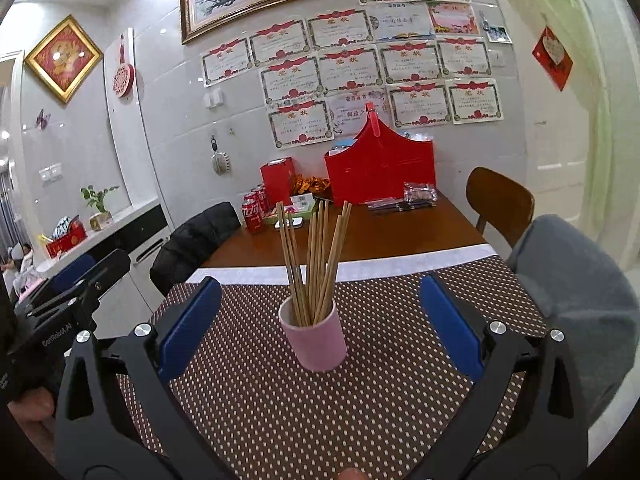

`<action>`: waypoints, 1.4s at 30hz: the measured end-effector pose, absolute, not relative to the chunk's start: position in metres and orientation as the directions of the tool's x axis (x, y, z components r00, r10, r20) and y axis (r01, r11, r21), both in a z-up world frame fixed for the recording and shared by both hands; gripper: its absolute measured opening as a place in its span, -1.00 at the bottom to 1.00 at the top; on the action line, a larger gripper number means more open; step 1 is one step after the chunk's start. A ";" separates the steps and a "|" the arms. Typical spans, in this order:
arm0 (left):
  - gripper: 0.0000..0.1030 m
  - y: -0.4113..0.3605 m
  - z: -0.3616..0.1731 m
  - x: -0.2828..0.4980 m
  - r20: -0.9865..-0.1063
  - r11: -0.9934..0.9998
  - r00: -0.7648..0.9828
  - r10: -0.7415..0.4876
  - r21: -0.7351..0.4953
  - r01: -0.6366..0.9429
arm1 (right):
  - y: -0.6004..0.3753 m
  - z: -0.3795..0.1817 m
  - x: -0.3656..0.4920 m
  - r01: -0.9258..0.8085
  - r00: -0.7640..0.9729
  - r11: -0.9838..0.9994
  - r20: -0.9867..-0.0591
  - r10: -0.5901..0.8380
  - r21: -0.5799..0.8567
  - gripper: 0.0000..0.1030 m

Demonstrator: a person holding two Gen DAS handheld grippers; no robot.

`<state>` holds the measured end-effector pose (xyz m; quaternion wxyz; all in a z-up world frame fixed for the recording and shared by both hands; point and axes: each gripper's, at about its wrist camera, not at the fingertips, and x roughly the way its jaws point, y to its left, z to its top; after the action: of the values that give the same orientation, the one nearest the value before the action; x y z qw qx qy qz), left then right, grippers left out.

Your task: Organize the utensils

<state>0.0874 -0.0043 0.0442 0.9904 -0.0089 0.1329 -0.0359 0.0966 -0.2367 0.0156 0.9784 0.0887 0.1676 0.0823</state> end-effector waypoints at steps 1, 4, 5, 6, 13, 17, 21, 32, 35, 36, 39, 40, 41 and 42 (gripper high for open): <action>0.74 -0.004 0.044 0.083 -0.267 0.998 0.961 -0.068 -0.029 0.062 | -0.236 0.016 0.093 -0.129 0.930 0.972 -0.316 0.187 0.196 0.90; 0.75 -0.002 0.042 0.069 -0.279 0.999 0.959 -0.049 -0.029 0.042 | -0.232 0.016 0.083 -0.125 0.928 0.975 -0.326 0.179 0.182 0.90; 0.75 -0.002 0.041 0.067 -0.281 0.999 0.959 -0.046 -0.028 0.040 | -0.230 0.016 0.079 -0.121 0.929 0.977 -0.328 0.174 0.175 0.90; 0.75 -0.003 0.040 0.063 -0.284 0.999 0.958 -0.039 -0.024 0.034 | -0.229 0.016 0.075 -0.119 0.929 0.978 -0.329 0.171 0.171 0.90; 0.75 -0.006 0.037 0.046 -0.292 1.000 0.956 -0.018 0.002 0.020 | -0.221 0.013 0.058 -0.105 0.930 0.985 -0.336 0.146 0.137 0.90; 0.75 -0.007 0.036 0.039 -0.291 1.000 0.957 -0.012 0.013 0.016 | -0.217 0.013 0.052 -0.091 0.934 0.989 -0.335 0.126 0.120 0.90; 0.76 -0.010 0.035 0.037 -0.288 1.000 0.958 -0.010 0.019 0.016 | -0.215 0.013 0.048 -0.086 0.936 0.990 -0.331 0.118 0.109 0.90; 0.76 -0.013 0.033 0.034 -0.283 0.999 0.959 0.008 0.037 0.003 | -0.216 0.014 0.046 -0.087 0.938 0.990 -0.326 0.118 0.108 0.90; 0.76 -0.013 0.032 0.032 -0.275 0.999 0.961 0.015 0.043 -0.003 | -0.214 0.015 0.046 -0.090 0.937 0.990 -0.328 0.120 0.105 0.90; 0.76 -0.013 0.032 0.031 -0.271 0.999 0.962 0.018 0.044 -0.006 | -0.214 0.015 0.046 -0.092 0.937 0.990 -0.328 0.122 0.105 0.90; 0.76 -0.011 0.033 0.030 -0.263 0.999 0.965 0.020 0.035 -0.011 | -0.213 0.015 0.046 -0.096 0.936 0.990 -0.329 0.127 0.107 0.90; 0.76 -0.011 0.034 0.030 -0.264 0.999 0.964 0.019 0.035 -0.009 | -0.212 0.014 0.047 -0.097 0.935 0.989 -0.330 0.128 0.107 0.90; 0.76 -0.010 0.034 0.030 -0.263 0.999 0.965 0.019 0.038 -0.009 | -0.212 0.014 0.048 -0.098 0.935 0.989 -0.331 0.129 0.108 0.90; 0.76 -0.011 0.035 0.030 -0.262 0.999 0.965 0.020 0.039 -0.010 | -0.212 0.014 0.048 -0.099 0.934 0.989 -0.332 0.130 0.109 0.90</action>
<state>0.0300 -0.0111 0.0347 0.9910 0.0189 0.1322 0.0075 0.0481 -0.2121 0.0141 0.9824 0.0454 0.1718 0.0583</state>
